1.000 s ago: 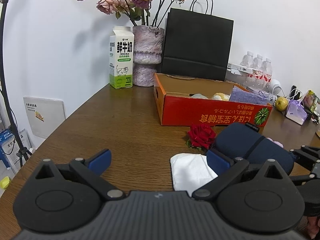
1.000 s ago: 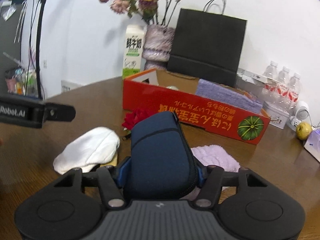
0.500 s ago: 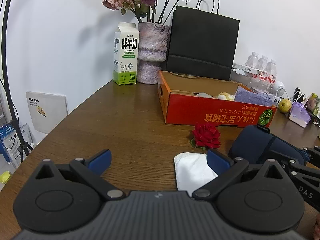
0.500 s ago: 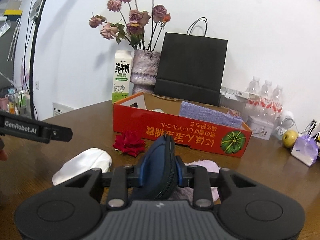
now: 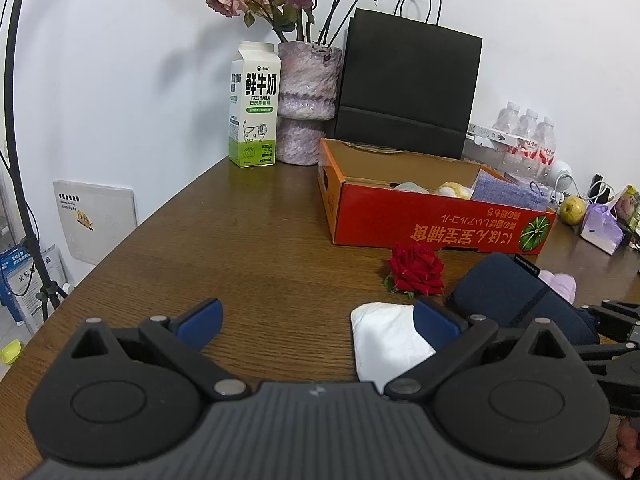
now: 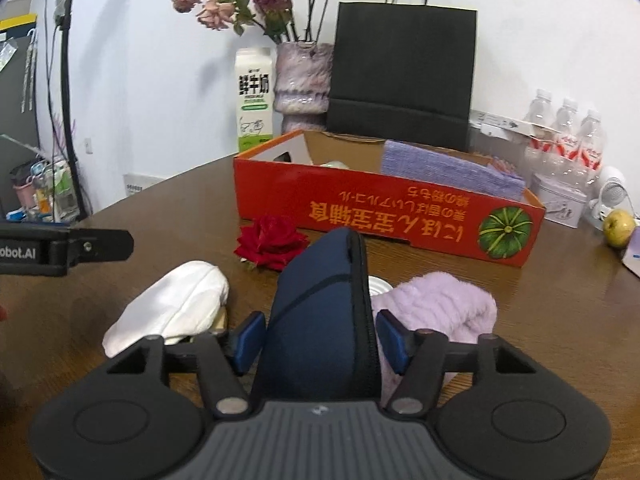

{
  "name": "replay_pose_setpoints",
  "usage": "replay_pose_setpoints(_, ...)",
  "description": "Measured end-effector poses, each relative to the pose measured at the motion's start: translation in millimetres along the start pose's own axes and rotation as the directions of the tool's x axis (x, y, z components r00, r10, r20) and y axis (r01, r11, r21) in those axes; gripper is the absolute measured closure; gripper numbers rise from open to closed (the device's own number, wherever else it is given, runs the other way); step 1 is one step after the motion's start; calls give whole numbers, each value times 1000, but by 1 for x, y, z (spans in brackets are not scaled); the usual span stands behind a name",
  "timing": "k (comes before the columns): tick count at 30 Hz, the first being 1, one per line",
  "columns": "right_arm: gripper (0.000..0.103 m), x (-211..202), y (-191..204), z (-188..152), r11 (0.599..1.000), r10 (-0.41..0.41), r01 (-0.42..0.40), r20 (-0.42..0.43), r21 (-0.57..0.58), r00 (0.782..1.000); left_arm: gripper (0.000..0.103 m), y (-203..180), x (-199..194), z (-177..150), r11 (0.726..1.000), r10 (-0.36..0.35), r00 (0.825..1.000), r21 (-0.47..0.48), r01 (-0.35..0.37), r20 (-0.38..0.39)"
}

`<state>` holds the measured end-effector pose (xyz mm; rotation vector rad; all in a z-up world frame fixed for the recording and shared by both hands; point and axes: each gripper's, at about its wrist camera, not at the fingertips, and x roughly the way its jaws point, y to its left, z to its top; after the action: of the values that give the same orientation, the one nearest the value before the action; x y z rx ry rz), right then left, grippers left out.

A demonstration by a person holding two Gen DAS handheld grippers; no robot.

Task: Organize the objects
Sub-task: 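Grasp the navy blue pouch with the right gripper and lift it, then grasp the white cloth with the left gripper while the right holds the pouch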

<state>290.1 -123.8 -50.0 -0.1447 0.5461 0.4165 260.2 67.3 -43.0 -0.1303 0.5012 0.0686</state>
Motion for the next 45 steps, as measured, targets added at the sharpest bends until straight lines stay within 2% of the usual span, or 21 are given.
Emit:
replay_pose_setpoints(5, 81, -14, -4, -3, 999, 21, -23, 82, 25, 996, 0, 1, 1, -1, 1000, -2, 1000, -1, 2, 0)
replay_pose_setpoints(8, 82, -30, -4, -7, 999, 8, -14, 159, 31, 987, 0, 0, 1, -2, 1000, -7, 1000, -3, 7, 1)
replay_pose_setpoints(11, 82, -47, 0, -13, 1000, -5, 5, 251, -1, 968, 0, -2, 2, -3, 1000, -15, 1000, 5, 15, -5)
replay_pose_setpoints(16, 82, -67, -5, -16, 1000, -17, 17, 328, 3, 945, 0, -7, 6, -5, 998, -52, 998, 19, 52, -31)
replay_pose_setpoints(21, 82, -79, -22, -18, 998, -42, 26, 343, 52, 938, 0, -14, 12, -9, 993, -117, 989, 13, 118, -89)
replay_pose_setpoints(25, 82, -86, -35, -22, 996, -61, 36, 354, 78, 933, 0, -29, 17, -14, 990, -132, 984, 34, 137, -117)
replay_pose_setpoints(30, 82, -92, -45, -29, 994, -75, 43, 357, 97, 931, 0, -43, 33, -19, 992, -118, 976, 21, 124, -182)
replay_pose_setpoints(33, 82, -94, -47, -31, 994, -74, 40, 360, 101, 930, 0, -46, 37, -19, 996, -85, 981, 14, 89, -176)
replay_pose_setpoints(37, 82, -94, -44, -33, 996, -58, 29, 356, 86, 933, 0, -38, 36, -18, 994, -104, 980, -38, 99, -167)
replay_pose_setpoints(38, 82, -94, -43, -33, 996, -54, 27, 355, 81, 933, 2, -36, 35, -18, 993, -110, 980, -56, 102, -165)
replay_pose_setpoints(42, 82, -95, -40, -33, 997, -42, 17, 358, 72, 933, 34, -29, 30, -15, 988, -135, 978, -93, 122, -157)
replay_pose_setpoints(45, 82, -96, -38, -34, 998, -38, 14, 359, 69, 933, 40, -27, 27, -16, 986, -146, 978, -106, 131, -149)
